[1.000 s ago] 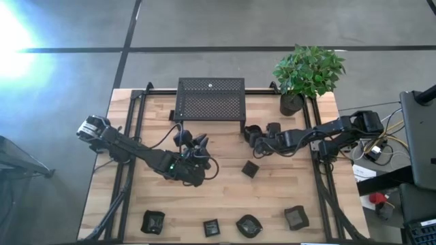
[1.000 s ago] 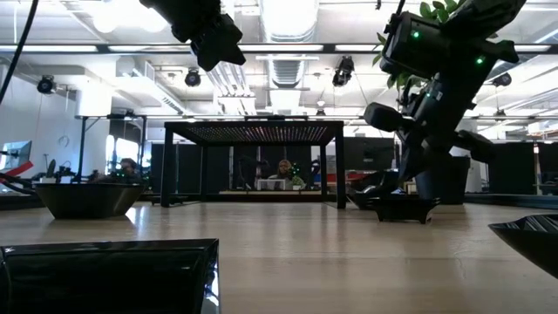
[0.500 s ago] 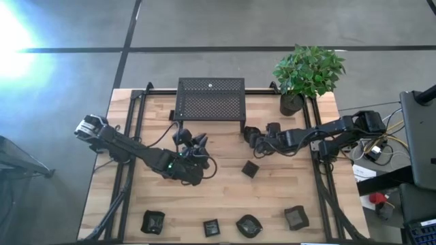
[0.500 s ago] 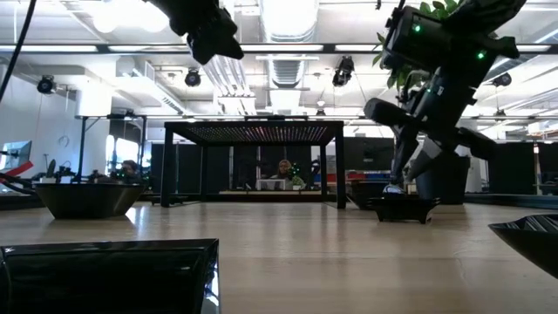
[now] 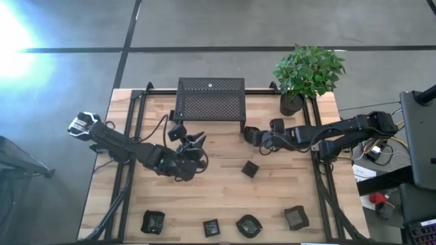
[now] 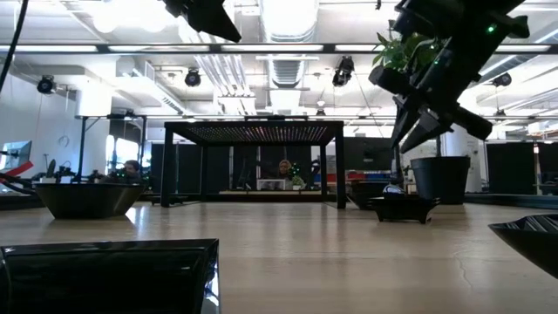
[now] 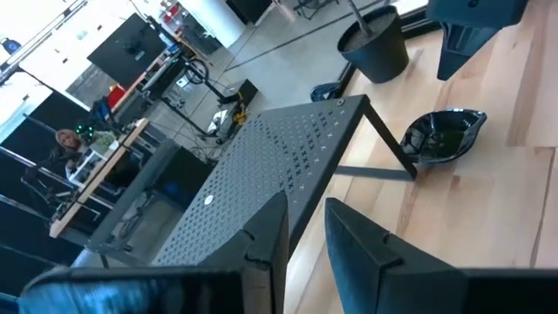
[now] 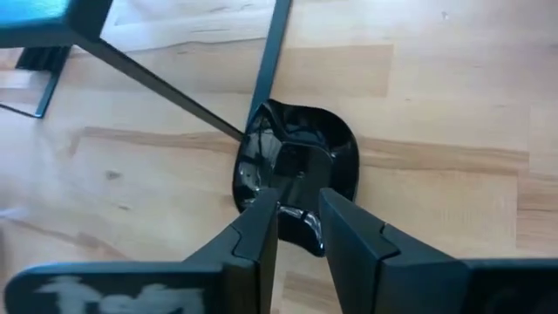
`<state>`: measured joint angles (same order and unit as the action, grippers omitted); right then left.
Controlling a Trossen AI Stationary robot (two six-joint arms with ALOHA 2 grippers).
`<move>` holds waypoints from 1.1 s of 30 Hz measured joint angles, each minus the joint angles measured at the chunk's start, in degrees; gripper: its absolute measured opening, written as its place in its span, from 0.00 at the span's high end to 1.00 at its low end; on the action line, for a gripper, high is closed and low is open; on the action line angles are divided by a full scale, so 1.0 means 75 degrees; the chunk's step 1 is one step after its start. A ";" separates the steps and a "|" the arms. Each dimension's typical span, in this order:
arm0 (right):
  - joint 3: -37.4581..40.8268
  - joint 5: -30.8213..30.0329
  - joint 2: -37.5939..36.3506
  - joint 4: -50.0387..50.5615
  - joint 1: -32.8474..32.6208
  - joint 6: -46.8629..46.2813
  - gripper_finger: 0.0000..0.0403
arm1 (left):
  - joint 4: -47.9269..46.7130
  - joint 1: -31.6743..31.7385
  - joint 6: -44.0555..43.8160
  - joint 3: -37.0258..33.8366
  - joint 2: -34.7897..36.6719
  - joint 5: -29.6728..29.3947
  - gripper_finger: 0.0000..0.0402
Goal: Pick & Place Mini shaped plates
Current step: Put the stacked black leaf shaped plates on the shelf
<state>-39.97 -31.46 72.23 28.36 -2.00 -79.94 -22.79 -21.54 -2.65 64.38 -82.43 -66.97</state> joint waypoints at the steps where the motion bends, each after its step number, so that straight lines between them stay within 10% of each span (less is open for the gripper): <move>1: 0.0000 0.0005 0.0000 0.0003 0.0000 -0.0003 0.80 | 0.0000 0.0000 0.0001 -0.0001 0.0000 0.0001 0.81; 33: 0.0009 0.1085 0.1635 -0.0671 0.1244 0.0889 0.80 | 0.0011 -0.0210 -0.0205 -0.0117 0.0000 0.0276 0.81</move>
<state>-39.90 -23.32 84.49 23.32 7.33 -73.27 -22.70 -23.12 -4.19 63.51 -82.43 -64.91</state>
